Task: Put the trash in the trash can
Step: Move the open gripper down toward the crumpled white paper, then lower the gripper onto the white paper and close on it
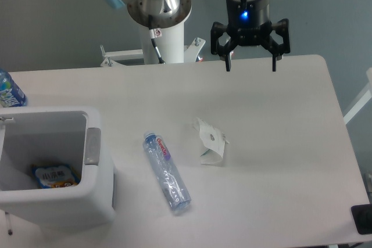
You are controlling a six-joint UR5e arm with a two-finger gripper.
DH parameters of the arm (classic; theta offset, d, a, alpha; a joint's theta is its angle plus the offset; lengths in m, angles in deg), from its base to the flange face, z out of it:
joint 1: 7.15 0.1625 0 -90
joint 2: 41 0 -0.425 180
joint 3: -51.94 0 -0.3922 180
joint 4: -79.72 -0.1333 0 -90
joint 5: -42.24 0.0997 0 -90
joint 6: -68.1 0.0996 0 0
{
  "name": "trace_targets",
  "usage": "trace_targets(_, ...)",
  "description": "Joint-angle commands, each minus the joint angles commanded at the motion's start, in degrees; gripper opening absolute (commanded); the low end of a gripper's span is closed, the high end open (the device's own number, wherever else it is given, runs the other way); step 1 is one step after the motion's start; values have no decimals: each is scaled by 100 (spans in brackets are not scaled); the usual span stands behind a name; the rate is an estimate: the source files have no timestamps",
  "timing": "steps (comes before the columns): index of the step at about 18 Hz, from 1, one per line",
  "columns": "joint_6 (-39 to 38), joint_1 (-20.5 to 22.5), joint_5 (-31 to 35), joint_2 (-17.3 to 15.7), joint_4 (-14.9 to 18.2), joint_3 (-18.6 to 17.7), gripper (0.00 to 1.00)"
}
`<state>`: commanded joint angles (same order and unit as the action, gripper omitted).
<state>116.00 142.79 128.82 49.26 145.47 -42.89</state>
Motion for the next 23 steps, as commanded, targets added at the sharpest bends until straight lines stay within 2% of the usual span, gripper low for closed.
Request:
trace_targets(2, -44, -35, -18, 27, -219, -228, 100)
trace_targets(5, -640, -166, -18, 88, -510, -510, 100)
trace_targets(11, -1169, -710, -26, 500, -519, -906, 100)
trace_targets(19, -1459, -1116, -26, 1265, -519, -941, 100)
trace_targets(23, -1450, -1160, 17, 1485, -598, -994, 100)
